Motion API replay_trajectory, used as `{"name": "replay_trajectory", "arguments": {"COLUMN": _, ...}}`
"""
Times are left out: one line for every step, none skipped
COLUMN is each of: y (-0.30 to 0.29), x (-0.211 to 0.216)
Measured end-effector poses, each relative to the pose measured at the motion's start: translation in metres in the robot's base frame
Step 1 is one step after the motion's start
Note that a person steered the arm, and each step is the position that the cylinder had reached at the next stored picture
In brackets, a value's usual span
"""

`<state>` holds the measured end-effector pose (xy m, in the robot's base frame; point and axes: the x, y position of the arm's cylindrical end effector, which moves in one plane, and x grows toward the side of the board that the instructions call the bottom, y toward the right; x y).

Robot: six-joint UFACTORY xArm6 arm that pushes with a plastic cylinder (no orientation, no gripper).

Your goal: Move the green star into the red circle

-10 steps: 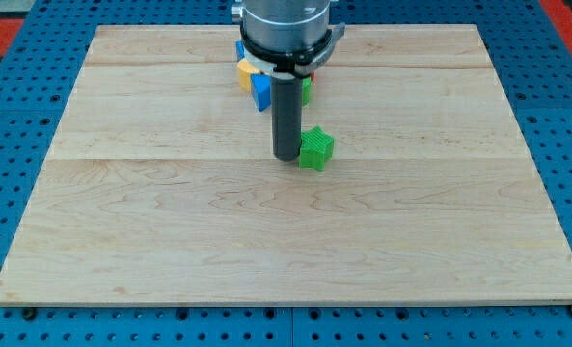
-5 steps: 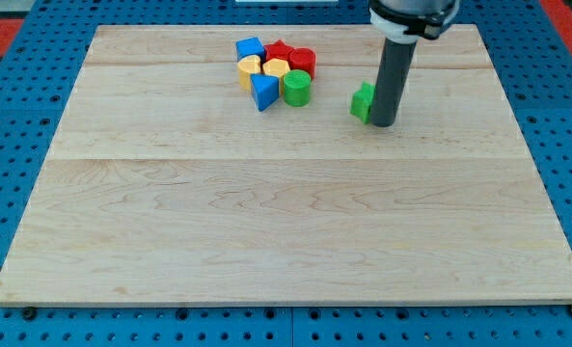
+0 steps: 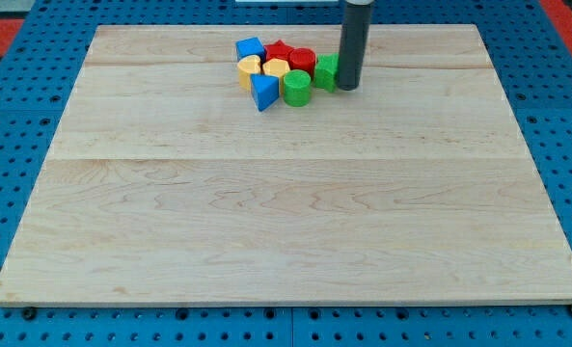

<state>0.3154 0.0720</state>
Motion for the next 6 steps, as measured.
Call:
{"name": "replay_trajectory", "arguments": {"y": 0.053, "x": -0.008}}
{"name": "replay_trajectory", "arguments": {"y": 0.054, "x": -0.019}}
{"name": "replay_trajectory", "arguments": {"y": 0.048, "x": -0.032}}
{"name": "replay_trajectory", "arguments": {"y": 0.026, "x": -0.030}}
{"name": "replay_trajectory", "arguments": {"y": -0.001, "x": -0.030}}
{"name": "replay_trajectory", "arguments": {"y": -0.026, "x": -0.030}}
